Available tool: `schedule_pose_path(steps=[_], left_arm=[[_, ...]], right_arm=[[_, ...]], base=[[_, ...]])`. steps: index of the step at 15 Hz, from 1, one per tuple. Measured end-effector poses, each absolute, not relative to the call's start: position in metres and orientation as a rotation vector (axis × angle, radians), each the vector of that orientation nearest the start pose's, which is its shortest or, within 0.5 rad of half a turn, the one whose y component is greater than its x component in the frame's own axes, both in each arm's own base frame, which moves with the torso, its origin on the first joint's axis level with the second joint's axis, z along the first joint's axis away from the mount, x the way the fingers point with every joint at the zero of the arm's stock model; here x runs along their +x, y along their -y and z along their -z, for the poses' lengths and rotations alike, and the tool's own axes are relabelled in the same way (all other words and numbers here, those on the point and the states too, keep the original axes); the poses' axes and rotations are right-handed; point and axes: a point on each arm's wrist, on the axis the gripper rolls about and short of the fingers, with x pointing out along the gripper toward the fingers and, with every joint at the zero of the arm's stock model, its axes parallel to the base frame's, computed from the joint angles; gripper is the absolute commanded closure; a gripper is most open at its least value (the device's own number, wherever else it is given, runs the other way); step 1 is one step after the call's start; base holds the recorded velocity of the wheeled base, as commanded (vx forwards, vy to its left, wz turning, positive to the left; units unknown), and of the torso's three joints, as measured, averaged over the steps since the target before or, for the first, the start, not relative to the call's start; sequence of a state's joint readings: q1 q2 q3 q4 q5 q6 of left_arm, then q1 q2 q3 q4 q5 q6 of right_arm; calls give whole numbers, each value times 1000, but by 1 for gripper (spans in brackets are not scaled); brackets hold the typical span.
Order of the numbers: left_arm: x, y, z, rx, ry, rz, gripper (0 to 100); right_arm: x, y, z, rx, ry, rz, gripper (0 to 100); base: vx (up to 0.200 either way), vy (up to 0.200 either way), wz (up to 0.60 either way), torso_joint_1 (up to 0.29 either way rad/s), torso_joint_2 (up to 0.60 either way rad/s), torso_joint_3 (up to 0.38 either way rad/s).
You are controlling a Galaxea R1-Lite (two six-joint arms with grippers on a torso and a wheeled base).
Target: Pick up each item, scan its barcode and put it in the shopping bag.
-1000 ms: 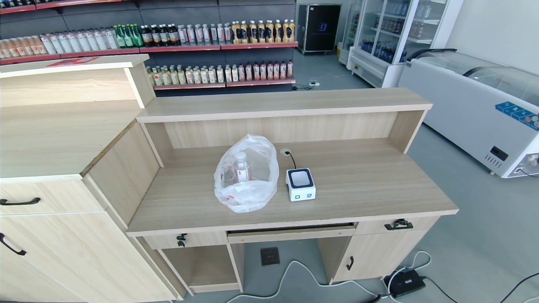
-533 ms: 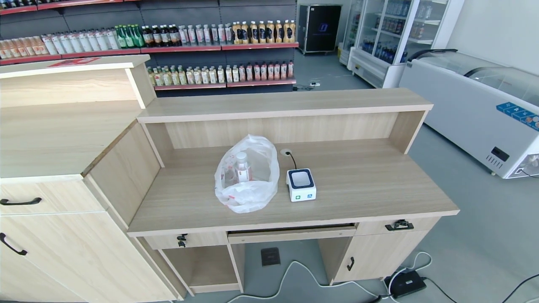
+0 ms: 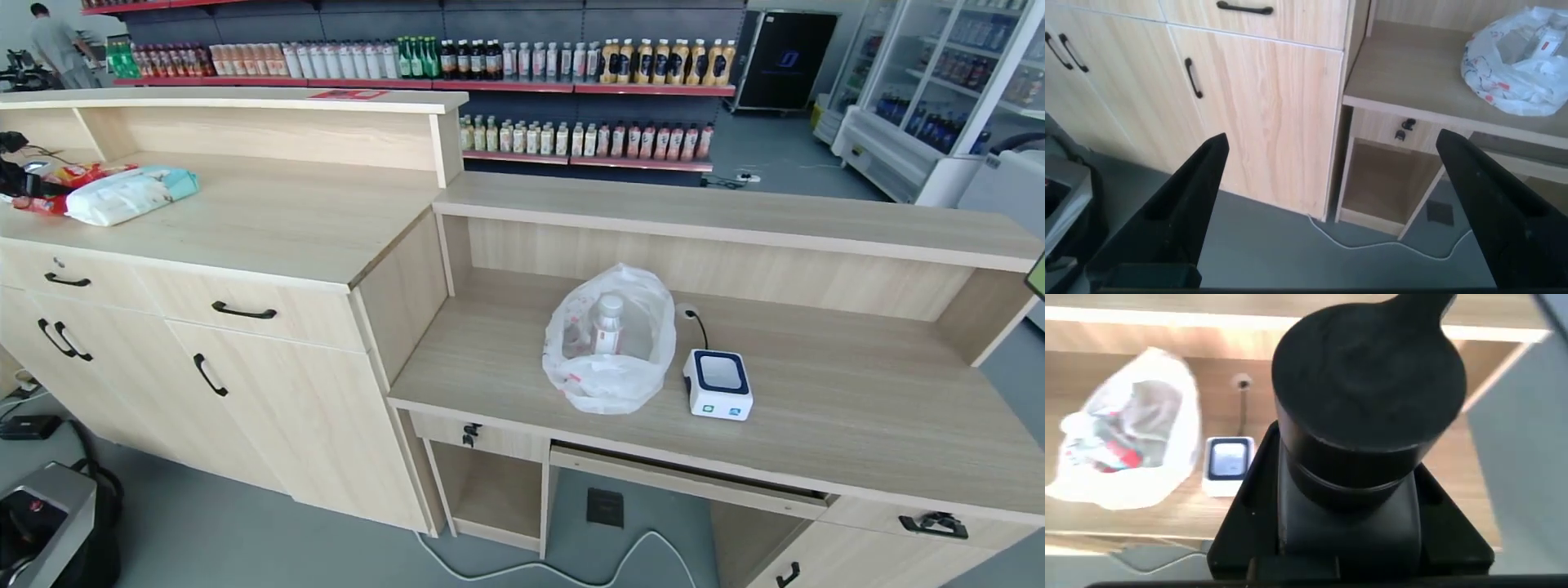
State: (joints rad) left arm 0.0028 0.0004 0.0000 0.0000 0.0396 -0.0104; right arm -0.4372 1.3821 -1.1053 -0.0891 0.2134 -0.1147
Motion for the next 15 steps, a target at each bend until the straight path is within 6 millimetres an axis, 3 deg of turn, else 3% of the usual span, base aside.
schedule_pose_path(steps=[3, 6, 11, 15], left_arm=[[-23, -1, -75, -10, 0, -43, 0], [-23, -1, -75, -10, 0, -41, 0], [-23, -1, -75, -10, 0, -42, 0], [-23, -1, -75, -10, 0, -41, 0]], right_arm=[[218, 121, -290, 115, -189, -7, 100], [240, 150, -271, 266, -177, -175, 100], [295, 196, -213, 412, -207, -291, 100], [341, 206, -173, 456, -255, -344, 100]], base=[[0, 0, 0, 0, 0, 0], [0, 0, 0, 0, 0, 0], [0, 0, 0, 0, 0, 0], [0, 0, 0, 0, 0, 0]])
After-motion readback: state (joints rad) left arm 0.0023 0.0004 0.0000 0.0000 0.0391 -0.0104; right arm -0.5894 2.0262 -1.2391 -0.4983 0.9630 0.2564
